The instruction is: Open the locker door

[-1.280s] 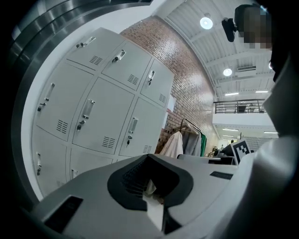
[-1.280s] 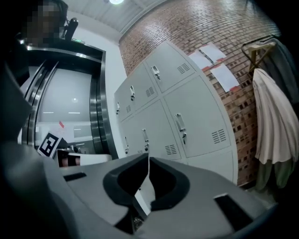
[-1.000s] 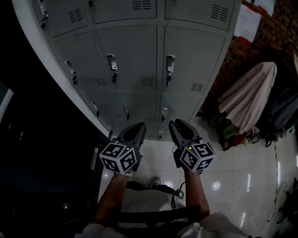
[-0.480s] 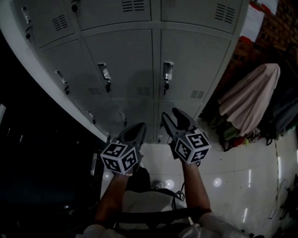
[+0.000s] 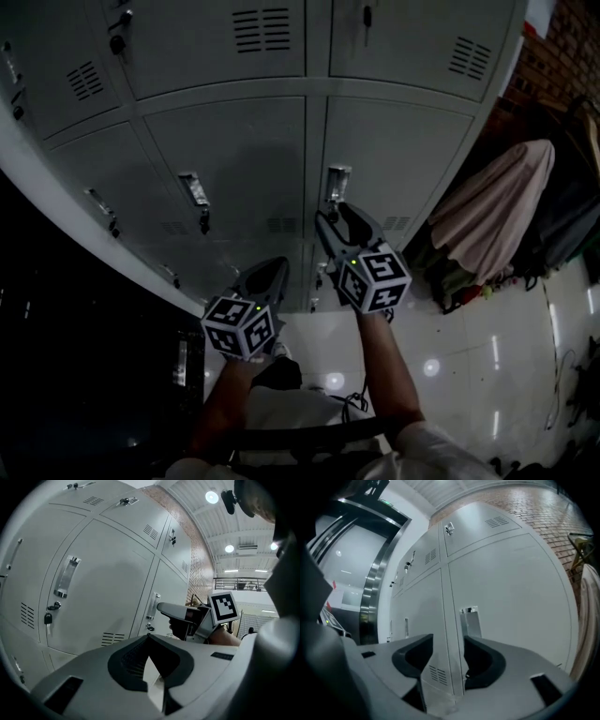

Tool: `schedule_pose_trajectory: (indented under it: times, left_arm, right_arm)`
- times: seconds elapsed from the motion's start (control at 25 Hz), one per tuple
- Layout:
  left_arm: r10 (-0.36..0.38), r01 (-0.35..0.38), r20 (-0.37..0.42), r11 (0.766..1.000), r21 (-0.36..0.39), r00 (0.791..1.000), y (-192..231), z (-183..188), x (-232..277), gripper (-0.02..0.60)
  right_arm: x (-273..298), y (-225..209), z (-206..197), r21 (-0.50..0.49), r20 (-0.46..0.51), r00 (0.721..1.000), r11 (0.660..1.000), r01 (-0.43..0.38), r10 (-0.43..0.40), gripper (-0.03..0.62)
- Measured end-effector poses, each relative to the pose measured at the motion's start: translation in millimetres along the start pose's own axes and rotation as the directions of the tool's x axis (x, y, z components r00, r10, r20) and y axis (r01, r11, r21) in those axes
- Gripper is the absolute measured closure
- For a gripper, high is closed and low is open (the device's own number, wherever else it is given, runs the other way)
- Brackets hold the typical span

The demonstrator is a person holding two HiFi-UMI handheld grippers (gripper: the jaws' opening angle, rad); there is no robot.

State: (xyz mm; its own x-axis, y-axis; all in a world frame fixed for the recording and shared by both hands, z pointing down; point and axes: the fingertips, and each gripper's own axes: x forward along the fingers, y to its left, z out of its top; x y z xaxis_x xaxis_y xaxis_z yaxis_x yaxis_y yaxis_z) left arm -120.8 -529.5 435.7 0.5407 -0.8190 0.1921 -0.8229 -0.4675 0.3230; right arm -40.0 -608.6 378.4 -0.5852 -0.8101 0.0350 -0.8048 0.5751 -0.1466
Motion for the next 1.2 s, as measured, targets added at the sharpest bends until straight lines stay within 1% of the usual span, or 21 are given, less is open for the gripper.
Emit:
schedule_pose_trajectory:
  times: [0.28, 0.6, 0.72, 0.88, 1.0, 1.2]
  left_arm:
    - [-0.022, 0.022, -0.002, 1.000, -0.012, 1.000, 31, 13, 19, 0.584]
    - [-0.028, 0.027, -0.010, 0.999, -0.030, 1.000, 47, 7, 21, 0.584]
    - [-0.026, 0.025, -0.009, 0.999, -0.043, 1.000, 47, 3, 14, 0.584]
    - [-0.033, 0.033, -0.001, 0.997, -0.071, 0.999, 43, -3, 9, 0.584]
    - [-0.040, 0.040, -0.006, 0.997, -0.072, 0.999, 33, -9, 8, 0.584]
    - [-0.064, 0.064, 0.008, 0.995, -0.072, 0.998, 12, -11, 5, 0.584]
  right_arm:
    - [38, -19, -1, -0.005, -0.018, 0.999, 0.999, 0.045, -0.045, 0.355]
    - [49, -20, -1, -0.006, -0.014, 0.998, 0.998, 0.056, -0.056, 0.354]
    - [44, -17, -1, -0.024, -0.029, 0.998, 0.998, 0.061, -0.061, 0.356]
    - [26, -6, -1, -0.067, -0.033, 0.997, 0.996, 0.066, -0.068, 0.396]
    - [8, 2, -1, -0.100, -0.030, 0.996, 0.992, 0.079, -0.082, 0.398]
    - [-16, 8, -3, -0.095, -0.032, 0.997, 0.993, 0.072, -0.075, 0.402]
